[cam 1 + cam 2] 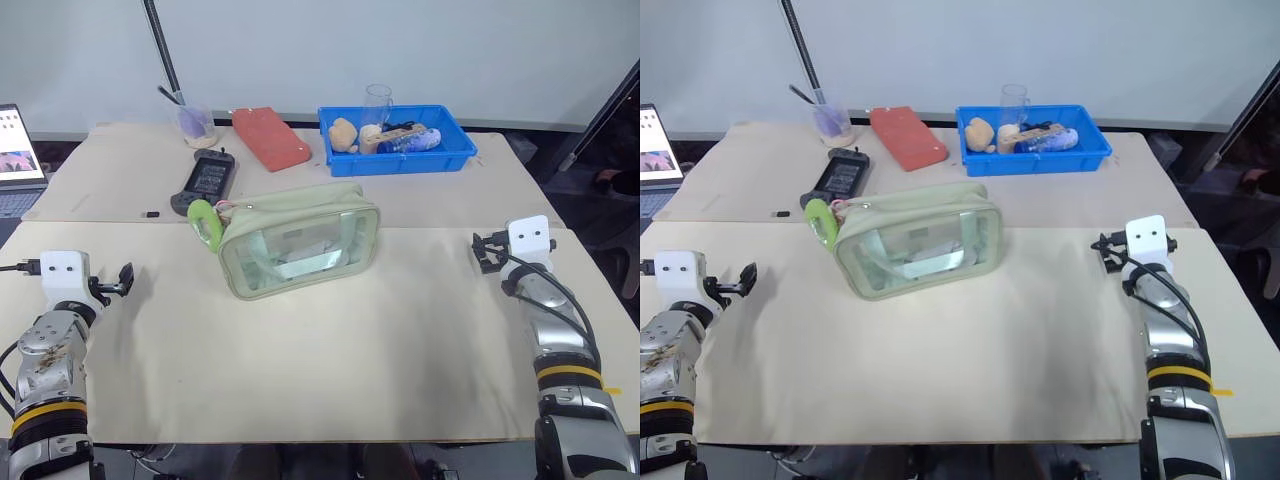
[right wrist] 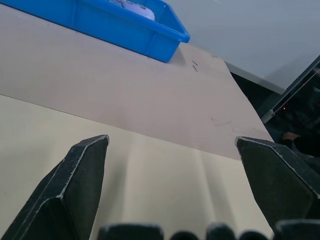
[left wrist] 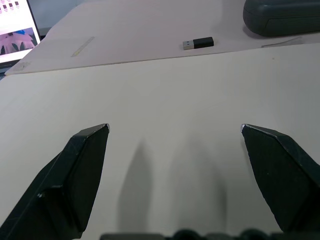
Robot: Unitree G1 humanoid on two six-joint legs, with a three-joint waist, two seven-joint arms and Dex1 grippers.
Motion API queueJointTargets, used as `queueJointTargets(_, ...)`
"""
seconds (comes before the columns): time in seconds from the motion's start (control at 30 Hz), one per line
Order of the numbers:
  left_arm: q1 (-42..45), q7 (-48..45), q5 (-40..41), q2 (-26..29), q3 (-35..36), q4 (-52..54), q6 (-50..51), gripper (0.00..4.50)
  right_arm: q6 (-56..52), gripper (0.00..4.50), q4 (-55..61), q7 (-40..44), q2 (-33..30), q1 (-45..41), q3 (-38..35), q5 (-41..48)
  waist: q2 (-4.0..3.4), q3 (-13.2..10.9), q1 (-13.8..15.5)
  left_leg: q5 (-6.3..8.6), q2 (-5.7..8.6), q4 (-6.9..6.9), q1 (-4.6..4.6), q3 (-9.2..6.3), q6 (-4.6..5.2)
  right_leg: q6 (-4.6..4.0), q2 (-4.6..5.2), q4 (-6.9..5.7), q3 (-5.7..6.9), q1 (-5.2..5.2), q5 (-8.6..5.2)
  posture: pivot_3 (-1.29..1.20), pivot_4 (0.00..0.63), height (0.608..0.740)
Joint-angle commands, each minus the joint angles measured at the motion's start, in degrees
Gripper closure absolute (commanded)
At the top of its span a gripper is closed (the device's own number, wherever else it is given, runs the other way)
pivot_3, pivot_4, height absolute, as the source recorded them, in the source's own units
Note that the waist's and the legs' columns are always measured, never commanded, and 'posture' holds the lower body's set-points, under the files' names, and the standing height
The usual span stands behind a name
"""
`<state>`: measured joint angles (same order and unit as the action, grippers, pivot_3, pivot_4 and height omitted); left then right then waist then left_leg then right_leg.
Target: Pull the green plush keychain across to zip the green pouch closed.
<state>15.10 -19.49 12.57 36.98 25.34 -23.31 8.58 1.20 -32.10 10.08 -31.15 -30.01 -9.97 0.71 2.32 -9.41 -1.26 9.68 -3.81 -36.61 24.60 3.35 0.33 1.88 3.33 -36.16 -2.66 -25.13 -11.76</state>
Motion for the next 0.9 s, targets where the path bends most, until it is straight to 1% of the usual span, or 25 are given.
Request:
queueJointTargets(0.03,0.62,-2.10,2.55,1.23,1.73,1.35,0.61,0.00,1.75,0.01,1.10,0.12,-1.59,-0.69,-1.64,0.32,0.00,0.00,0.00,0.00,0.00,0.00,0.00,0.00,0.00,0.00,0.00,0.00,0.00,0.00,0.00,0.00,0.150,0.740)
queueJointTargets(0.13,-0.69,-6.02,6.63,1.61,3.69,4.47,1.60,0.00,1.29,0.01,2.03,1.55,-2.82,-1.10,-1.88,0.72,0.00,0.00,-0.04,0.00,0.00,0.00,0.00,0.00,0.00,0.00,0.00,0.00,0.00,0.00,0.00,0.00,0.150,0.740)
queueJointTargets(0.2,-0.80,-8.73,9.24,4.46,5.58,7.58,4.04,0.00,-0.58,0.01,4.76,5.57,-4.14,-1.96,-2.33,3.05,0.01,0.00,-0.06,0.00,0.00,0.00,0.02,0.00,0.00,0.00,0.01,0.00,0.00,0.00,0.00,0.00,0.150,0.740)
queueJointTargets(0.27,-0.42,-11.94,11.86,7.87,6.69,11.26,7.10,0.00,-1.97,0.01,8.12,11.61,-5.98,-2.97,-1.95,5.62,0.03,-0.04,-0.16,0.00,-0.01,0.00,0.04,-0.01,0.00,0.00,-0.01,0.00,0.00,-0.03,0.00,0.00,0.150,0.740)
queueJointTargets(0.3,-0.16,-14.26,13.72,9.93,6.63,14.03,9.65,0.00,-3.82,0.01,10.83,15.68,-6.81,-3.57,-2.00,8.44,0.03,-0.05,-0.22,0.00,-0.03,0.00,0.05,-0.02,0.00,0.00,-0.03,-0.01,0.01,-0.05,0.00,0.00,0.150,0.740)
queueJointTargets(0.4,3.27,-20.37,19.89,16.47,3.71,24.06,18.66,0.00,-12.21,0.01,19.44,27.60,-10.76,-6.01,-1.15,16.02,0.00,-0.07,-0.44,0.00,-0.03,0.00,0.03,-0.02,0.00,0.00,-0.02,-0.01,0.01,-0.03,-0.01,0.00,0.150,0.740)
queueJointTargets(0.43,4.78,-21.38,21.56,17.87,2.65,26.43,21.27,0.00,-14.85,0.01,21.79,30.14,-11.99,-6.53,-0.79,17.66,-0.01,-0.08,-0.24,0.00,-0.02,0.00,0.03,-0.02,0.00,0.01,-0.01,0.01,0.01,-0.02,-0.01,0.00,0.150,0.740)
queueJointTargets(0.5,9.67,-24.09,25.50,20.41,-1.02,31.35,26.74,0.00,-20.73,0.01,27.22,34.33,-13.97,-8.51,-0.01,21.36,-0.02,-0.08,0.14,0.00,-0.01,0.00,0.03,-0.02,-0.01,0.01,0.00,0.02,0.02,0.00,-0.02,0.00,0.150,0.740)
queueJointTargets(0.57,14.00,-25.94,28.09,21.67,-4.57,34.92,30.61,0.00,-26.70,0.01,31.73,36.50,-14.78,-10.15,0.03,25.19,-0.02,-0.08,0.39,0.01,-0.01,0.00,0.02,-0.02,-0.01,0.02,0.00,0.06,0.04,0.03,-0.04,0.00,0.150,0.740)
queueJointTargets(0.63,19.06,-28.25,29.15,21.97,-10.11,38.26,33.27,0.00,-32.56,0.01,37.16,38.16,-15.31,-11.45,0.60,29.19,-0.02,-0.08,0.45,0.01,-0.02,0.00,0.02,-0.01,-0.01,0.02,-0.01,0.06,0.04,0.03,-0.04,0.00,0.150,0.740)
queueJointTargets(0.7,24.02,-29.80,28.57,21.26,-15.91,41.01,34.65,0.00,-37.76,0.01,41.79,37.88,-15.07,-12.29,0.69,32.54,-0.02,-0.08,0.51,0.01,-0.03,0.00,0.05,-0.04,0.00,0.01,-0.06,0.04,0.06,0.01,-0.05,0.00,0.150,0.740)
queueJointTargets(0.77,27.08,-31.14,26.08,20.97,-20.69,42.14,34.43,0.00,-41.04,0.01,45.64,37.75,-15.11,-11.95,0.97,34.61,-0.02,-0.08,0.53,0.01,-0.03,0.00,0.09,-0.05,0.01,0.01,-0.07,0.03,0.05,-0.02,-0.05,0.00,0.150,0.740)
queueJointTargets(0.9,29.66,-36.04,14.35,22.30,-32.28,42.40,27.50,0.00,-46.32,0.01,52.77,36.92,-15.30,-10.68,1.21,38.59,-0.02,-0.08,0.38,0.02,-0.02,0.00,0.09,-0.03,0.03,0.01,-0.10,0.04,0.01,-0.04,-0.06,0.00,0.150,0.740)
